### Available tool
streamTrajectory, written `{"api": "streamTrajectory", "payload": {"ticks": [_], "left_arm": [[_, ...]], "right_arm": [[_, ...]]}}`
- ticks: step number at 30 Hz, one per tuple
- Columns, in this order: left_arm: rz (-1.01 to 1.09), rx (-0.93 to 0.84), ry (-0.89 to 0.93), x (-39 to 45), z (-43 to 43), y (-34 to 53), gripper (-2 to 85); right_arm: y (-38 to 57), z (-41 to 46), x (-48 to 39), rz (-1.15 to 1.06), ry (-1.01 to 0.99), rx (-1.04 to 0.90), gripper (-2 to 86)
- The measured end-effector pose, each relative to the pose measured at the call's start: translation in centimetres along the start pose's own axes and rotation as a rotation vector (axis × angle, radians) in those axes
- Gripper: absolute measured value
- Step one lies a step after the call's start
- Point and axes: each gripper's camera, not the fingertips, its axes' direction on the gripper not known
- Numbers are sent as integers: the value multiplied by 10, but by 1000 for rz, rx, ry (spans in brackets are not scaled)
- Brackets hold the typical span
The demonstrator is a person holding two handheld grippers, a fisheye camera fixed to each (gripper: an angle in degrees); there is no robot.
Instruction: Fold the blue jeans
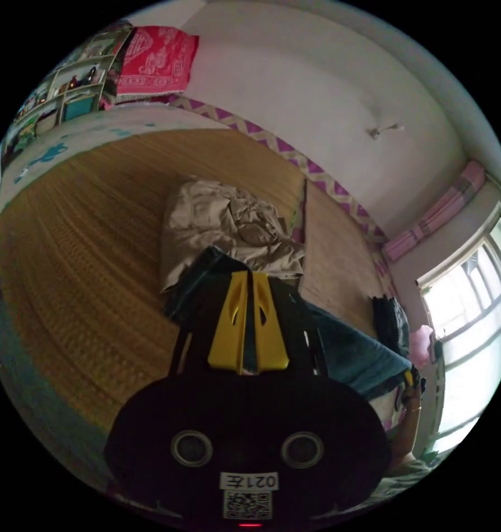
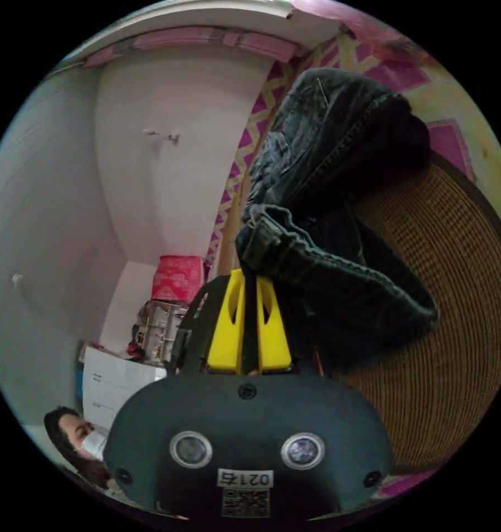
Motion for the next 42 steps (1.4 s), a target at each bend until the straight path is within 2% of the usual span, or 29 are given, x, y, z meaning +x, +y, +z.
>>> {"api": "streamTrajectory", "payload": {"ticks": [3, 6, 9, 12, 14, 16, 18, 20, 21, 23, 25, 27, 30, 34, 39, 42], "left_arm": [[-6, -62, -62, 3, 61, -15, -3], [28, -13, -95, 3, 69, -8, 4], [131, 3, -59, 14, 57, 11, 19], [313, -26, -51, 47, 56, 39, 41], [413, -66, -59, 69, 66, 55, 47], [518, -113, -165, 86, 88, 72, 42], [548, -191, -247, 88, 108, 77, 23], [534, -192, -236, 87, 106, 72, 3], [545, -198, -230, 87, 106, 72, -2], [535, -200, -246, 88, 104, 71, -6], [456, -158, -379, 82, 93, 68, -7], [352, -77, -402, 66, 70, 66, -4], [118, -28, -208, 23, 35, 69, 33], [-161, -83, 111, -26, 32, 85, 105], [-284, -63, 156, -35, 49, 94, 102], [-291, -45, 106, -25, 59, 90, 87]], "right_arm": [[-19, 58, 37, 55, 87, -37, 60], [3, 75, 53, 60, 38, 3, 59], [43, 84, 32, -82, 42, -1, 57], [98, 124, -7, -315, 82, -106, 36], [138, 165, -34, -478, 159, -202, 18], [199, 229, -61, -701, 371, -292, 0], [243, 280, -65, -835, 547, -362, -4], [281, 330, -53, -901, 722, -510, -6], [302, 337, -54, -973, 737, -420, -6], [327, 358, -48, -1031, 809, -412, -6], [357, 384, -41, -1111, 892, -381, -6], [374, 401, -35, -1162, 940, -368, -7], [387, 418, -24, -1155, 943, -360, -6], [388, 430, -10, -1066, 895, -361, -6], [391, 439, 4, -1041, 878, -361, -6], [388, 439, 12, -995, 861, -353, -6]]}}
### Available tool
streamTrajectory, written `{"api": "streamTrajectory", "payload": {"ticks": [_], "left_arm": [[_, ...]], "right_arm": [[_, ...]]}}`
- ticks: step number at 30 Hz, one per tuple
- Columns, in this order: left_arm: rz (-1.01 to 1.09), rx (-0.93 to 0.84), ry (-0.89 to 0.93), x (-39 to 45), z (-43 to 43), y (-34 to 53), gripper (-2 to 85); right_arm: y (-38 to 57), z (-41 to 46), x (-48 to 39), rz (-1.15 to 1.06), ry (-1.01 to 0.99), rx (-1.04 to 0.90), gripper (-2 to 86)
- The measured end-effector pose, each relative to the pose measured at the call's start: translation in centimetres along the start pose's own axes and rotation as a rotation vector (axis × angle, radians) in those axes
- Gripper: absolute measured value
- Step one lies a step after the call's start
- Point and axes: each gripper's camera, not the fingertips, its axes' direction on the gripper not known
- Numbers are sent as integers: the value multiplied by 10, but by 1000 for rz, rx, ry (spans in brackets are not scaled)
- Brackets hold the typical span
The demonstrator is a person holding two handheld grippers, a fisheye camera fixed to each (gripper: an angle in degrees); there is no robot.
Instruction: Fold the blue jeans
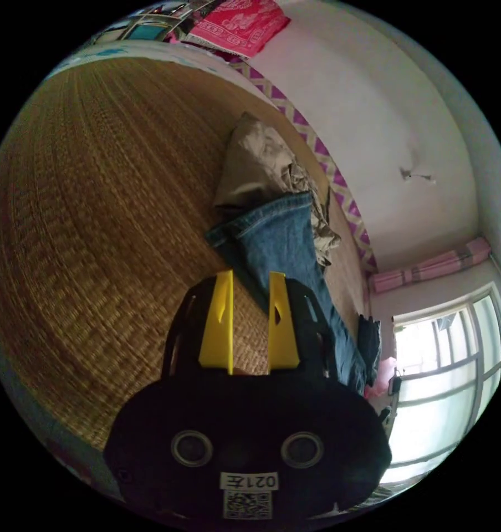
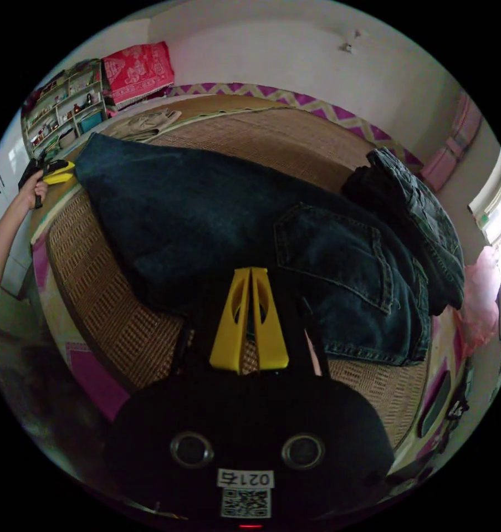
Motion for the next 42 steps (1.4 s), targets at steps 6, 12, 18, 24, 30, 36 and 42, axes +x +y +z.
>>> {"api": "streamTrajectory", "payload": {"ticks": [6, 12, 18, 24, 30, 36, 42], "left_arm": [[-55, 73, -1, 12, 17, 6, 17], [73, 145, 126, 62, -12, 30, -8], [688, 309, 12, 274, -58, 135, -9], [1115, 183, 57, 449, 22, 286, -9], [1210, -231, -105, 486, 216, 408, -9], [1243, -7, -69, 502, 205, 444, -5], [1348, -223, -118, 512, 251, 464, 35]], "right_arm": [[8, 6, 22, 61, -73, 2, -6], [18, 4, 47, 78, -110, 6, -7], [59, -48, 104, 154, -190, 197, -6], [134, -112, 156, 256, -209, 327, -6], [207, -135, 197, 330, -177, 299, -6], [250, -143, 249, 402, -210, 296, -5], [257, -148, 308, 481, -258, 352, 11]]}}
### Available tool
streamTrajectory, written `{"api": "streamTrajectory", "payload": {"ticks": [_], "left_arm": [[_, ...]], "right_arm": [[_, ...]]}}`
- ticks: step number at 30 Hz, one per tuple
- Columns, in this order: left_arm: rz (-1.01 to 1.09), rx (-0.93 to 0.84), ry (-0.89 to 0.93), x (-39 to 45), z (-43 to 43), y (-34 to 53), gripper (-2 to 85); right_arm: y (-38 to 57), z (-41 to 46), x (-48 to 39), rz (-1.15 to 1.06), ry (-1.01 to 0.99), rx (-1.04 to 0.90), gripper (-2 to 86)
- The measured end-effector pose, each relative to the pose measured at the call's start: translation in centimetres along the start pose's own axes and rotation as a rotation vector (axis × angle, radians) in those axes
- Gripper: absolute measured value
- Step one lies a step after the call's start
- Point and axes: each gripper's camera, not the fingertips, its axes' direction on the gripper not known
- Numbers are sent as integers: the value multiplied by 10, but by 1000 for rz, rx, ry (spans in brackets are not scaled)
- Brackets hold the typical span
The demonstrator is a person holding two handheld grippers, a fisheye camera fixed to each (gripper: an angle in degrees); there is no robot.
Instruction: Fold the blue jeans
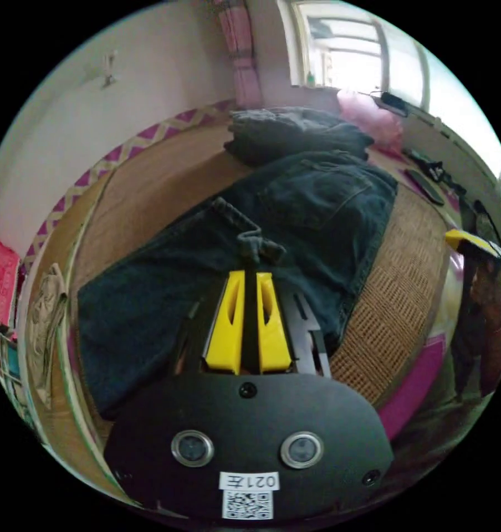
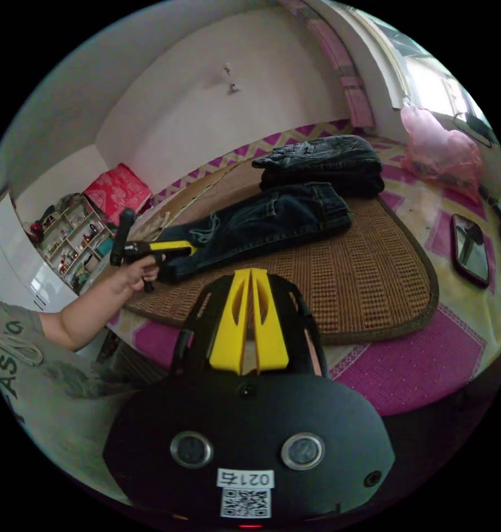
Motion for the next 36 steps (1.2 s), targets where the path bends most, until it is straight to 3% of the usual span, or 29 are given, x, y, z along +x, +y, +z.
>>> {"api": "streamTrajectory", "payload": {"ticks": [6, 14, 22, 26, 29, 31, 36], "left_arm": [[-16, 127, 363, -22, -25, 11, 63], [-28, 214, 297, -38, -74, 76, 50], [-165, 261, 265, -81, -102, 156, 23], [-223, 283, 282, -102, -111, 185, -3], [-255, 309, 282, -115, -117, 207, -8], [-279, 311, 291, -125, -119, 223, -9], [-318, 310, 289, -140, -122, 253, -10]], "right_arm": [[-31, 0, 100, 401, -139, 73, 112], [-63, 45, 169, 669, -224, 122, 152], [-55, 95, 184, 918, -289, 217, 49], [-96, 75, 98, 572, -182, 278, 42], [-133, 77, -34, 159, -38, 272, 44], [-139, 107, -156, -165, 83, 236, 45], [-77, 239, -363, -672, 232, 130, 43]]}}
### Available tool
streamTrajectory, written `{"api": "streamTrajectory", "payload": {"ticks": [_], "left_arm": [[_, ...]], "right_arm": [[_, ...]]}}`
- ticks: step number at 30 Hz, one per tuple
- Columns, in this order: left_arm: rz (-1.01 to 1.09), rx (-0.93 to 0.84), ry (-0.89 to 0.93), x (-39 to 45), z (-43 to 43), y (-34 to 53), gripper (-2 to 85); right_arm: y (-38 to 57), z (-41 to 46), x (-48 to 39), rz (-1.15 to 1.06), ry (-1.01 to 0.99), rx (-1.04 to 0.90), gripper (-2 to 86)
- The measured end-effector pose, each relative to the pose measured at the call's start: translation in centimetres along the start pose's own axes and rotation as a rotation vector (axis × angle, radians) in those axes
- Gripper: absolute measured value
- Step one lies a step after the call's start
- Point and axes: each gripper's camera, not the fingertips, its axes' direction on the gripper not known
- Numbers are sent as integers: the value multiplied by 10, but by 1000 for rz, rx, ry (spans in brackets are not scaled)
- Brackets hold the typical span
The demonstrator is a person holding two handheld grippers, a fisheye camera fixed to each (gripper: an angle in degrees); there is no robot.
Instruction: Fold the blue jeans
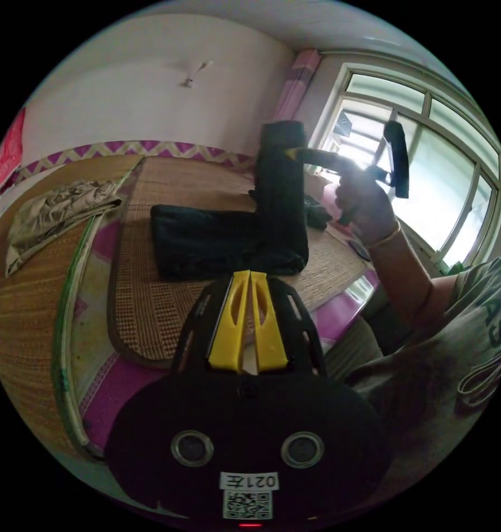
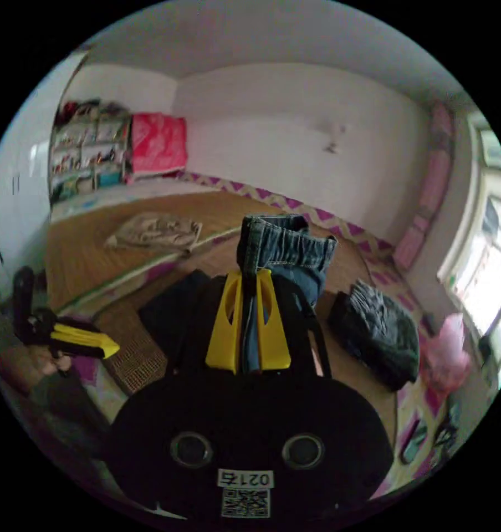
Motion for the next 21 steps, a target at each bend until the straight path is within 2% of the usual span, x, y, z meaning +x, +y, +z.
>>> {"api": "streamTrajectory", "payload": {"ticks": [3, 6, 10, 12, 14, 15, 18, 21], "left_arm": [[-19, 0, -8, -12, -12, 12, -10], [-41, -3, -34, -25, -27, 24, -10], [-76, 12, -61, -47, -46, 36, -10], [-88, 17, -52, -56, -47, 37, -9], [-98, 21, -38, -63, -45, 34, -9], [-101, 25, -29, -67, -44, 32, -8], [-113, 37, -42, -76, -43, 24, -4], [-116, 41, -66, -90, -43, 11, 13]], "right_arm": [[9, 89, -115, -169, -7, -83, 42], [38, 180, -174, -197, -105, -305, 42], [31, 168, -181, -80, -66, -161, 41], [29, 172, -194, -102, -44, -135, 41], [35, 199, -215, -160, -88, -207, 43], [44, 228, -230, -223, -121, -313, 45], [58, 243, -232, -227, -153, -290, 55], [55, 241, -204, -206, -360, -348, 74]]}}
